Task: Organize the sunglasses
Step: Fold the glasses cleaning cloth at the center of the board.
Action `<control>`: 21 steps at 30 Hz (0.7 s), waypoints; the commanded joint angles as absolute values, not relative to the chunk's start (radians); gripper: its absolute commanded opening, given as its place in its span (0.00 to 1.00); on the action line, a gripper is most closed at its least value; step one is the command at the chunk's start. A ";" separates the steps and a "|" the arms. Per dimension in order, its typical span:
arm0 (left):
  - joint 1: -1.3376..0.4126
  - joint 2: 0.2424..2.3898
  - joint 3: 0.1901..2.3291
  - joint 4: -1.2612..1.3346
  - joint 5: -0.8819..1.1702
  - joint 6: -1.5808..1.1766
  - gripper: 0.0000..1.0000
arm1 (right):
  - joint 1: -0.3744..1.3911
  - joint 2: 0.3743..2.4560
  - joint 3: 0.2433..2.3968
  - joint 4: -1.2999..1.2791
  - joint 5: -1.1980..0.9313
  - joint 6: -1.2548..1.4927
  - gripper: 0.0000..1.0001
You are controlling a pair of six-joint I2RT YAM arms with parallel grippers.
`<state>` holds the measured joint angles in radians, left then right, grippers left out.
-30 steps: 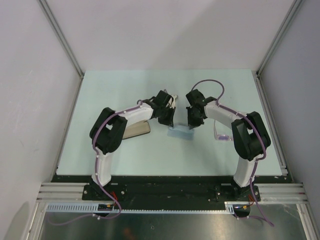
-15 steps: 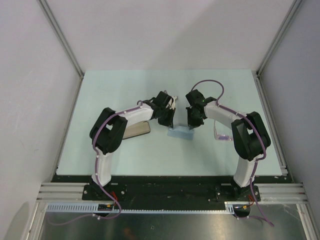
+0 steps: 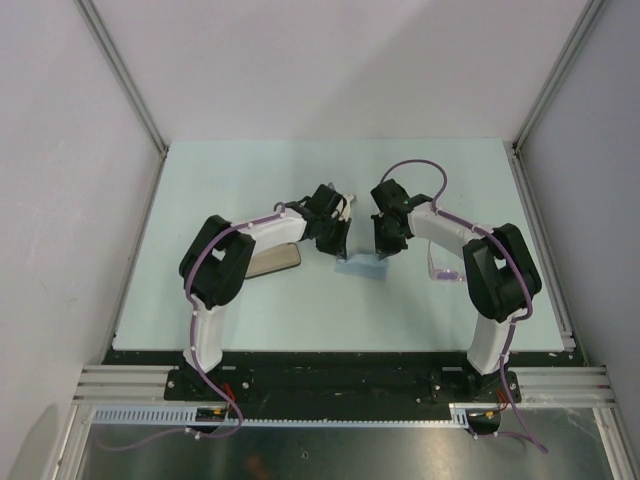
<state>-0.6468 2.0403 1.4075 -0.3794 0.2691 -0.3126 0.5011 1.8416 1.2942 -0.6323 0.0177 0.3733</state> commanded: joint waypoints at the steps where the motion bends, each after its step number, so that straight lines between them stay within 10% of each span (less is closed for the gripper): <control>1: -0.657 1.971 1.388 -0.368 0.285 -0.288 0.00 | 0.502 1.784 1.293 -0.643 0.012 0.345 0.06; 11: -0.657 1.953 1.384 -0.365 0.239 -0.290 0.26 | 0.505 1.778 1.293 -0.643 -0.057 0.331 0.40; 21: -0.657 1.927 1.391 -0.364 0.245 -0.296 0.45 | 0.494 1.749 1.293 -0.637 -0.098 0.337 0.44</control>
